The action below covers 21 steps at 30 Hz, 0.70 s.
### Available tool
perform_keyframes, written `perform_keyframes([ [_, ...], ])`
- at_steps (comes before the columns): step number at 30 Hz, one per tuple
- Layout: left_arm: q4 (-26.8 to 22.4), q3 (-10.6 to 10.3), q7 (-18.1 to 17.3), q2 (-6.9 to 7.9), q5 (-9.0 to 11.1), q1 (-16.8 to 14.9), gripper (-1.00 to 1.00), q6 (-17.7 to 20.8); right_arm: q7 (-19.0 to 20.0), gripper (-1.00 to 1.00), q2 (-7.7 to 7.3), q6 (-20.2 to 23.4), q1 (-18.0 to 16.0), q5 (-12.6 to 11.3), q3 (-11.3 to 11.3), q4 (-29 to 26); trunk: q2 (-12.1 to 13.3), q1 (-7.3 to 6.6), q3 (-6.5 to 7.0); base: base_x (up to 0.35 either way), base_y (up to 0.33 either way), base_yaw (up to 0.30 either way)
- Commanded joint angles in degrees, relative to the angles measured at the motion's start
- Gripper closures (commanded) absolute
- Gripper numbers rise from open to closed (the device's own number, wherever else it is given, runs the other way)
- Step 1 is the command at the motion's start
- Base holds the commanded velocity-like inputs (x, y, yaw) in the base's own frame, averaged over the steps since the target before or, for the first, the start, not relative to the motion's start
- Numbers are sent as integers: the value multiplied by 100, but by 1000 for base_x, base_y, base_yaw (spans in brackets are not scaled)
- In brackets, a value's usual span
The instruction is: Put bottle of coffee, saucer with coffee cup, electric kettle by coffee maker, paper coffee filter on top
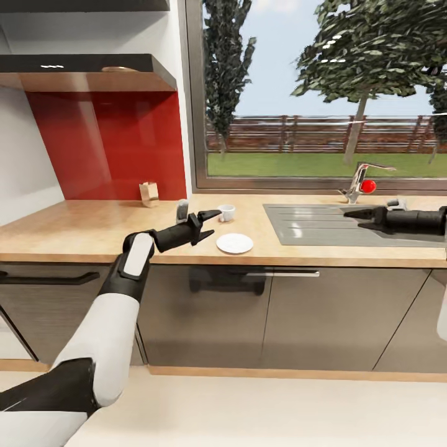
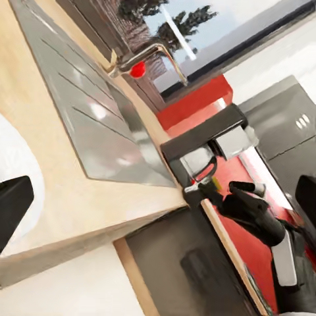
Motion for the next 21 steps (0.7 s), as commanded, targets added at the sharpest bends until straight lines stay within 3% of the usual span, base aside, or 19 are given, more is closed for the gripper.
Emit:
perform_keyframes([
  [1,88,202,245,-54,-28,-60,-100,34,54,-100,221,61,-80,40,-240,125,-3,-1,-6,0,0,0],
  [2,118,278,374,-71,-27,-79,-100,34,54,-100,362,75,-107,31,-380,170,-3,-1,-6,0,0,0],
  [5,224,543,761,-94,-25,-134,-100,26,-104,-100,1182,122,-192,6,-1044,302,-3,-1,-6,0,0,0],
  [8,255,603,832,-94,-25,-144,-100,24,-253,-100,1468,131,-218,1,-1208,338,-3,-1,-6,0,0,0],
  [9,300,646,877,-94,-25,-147,-100,21,-384,-100,1670,135,-265,-1,-1284,398,-3,-1,-6,0,0,0],
  [10,328,664,902,-94,-25,-148,-100,20,-449,-100,1758,135,-286,-2,-1325,434,-3,-1,-6,0,0,0],
  [13,515,719,1102,-94,-25,-152,-100,-4,-952,-100,2232,132,-355,-4,-1773,721,-3,-1,-6,0,0,0],
  [15,556,725,1142,-94,-25,-153,-100,-20,-1171,-100,2367,127,-364,-6,-1868,801,-3,-1,-6,0,0,0],
  [16,595,730,1177,-94,-25,-153,-100,-74,-1418,-100,2514,121,-372,-10,-1979,883,-3,-1,-6,0,0,0],
  [21,623,738,1205,-94,-25,-153,-100,-122,-1627,-100,2697,117,-374,-11,-2273,1060,-3,-1,-6,0,0,0],
])
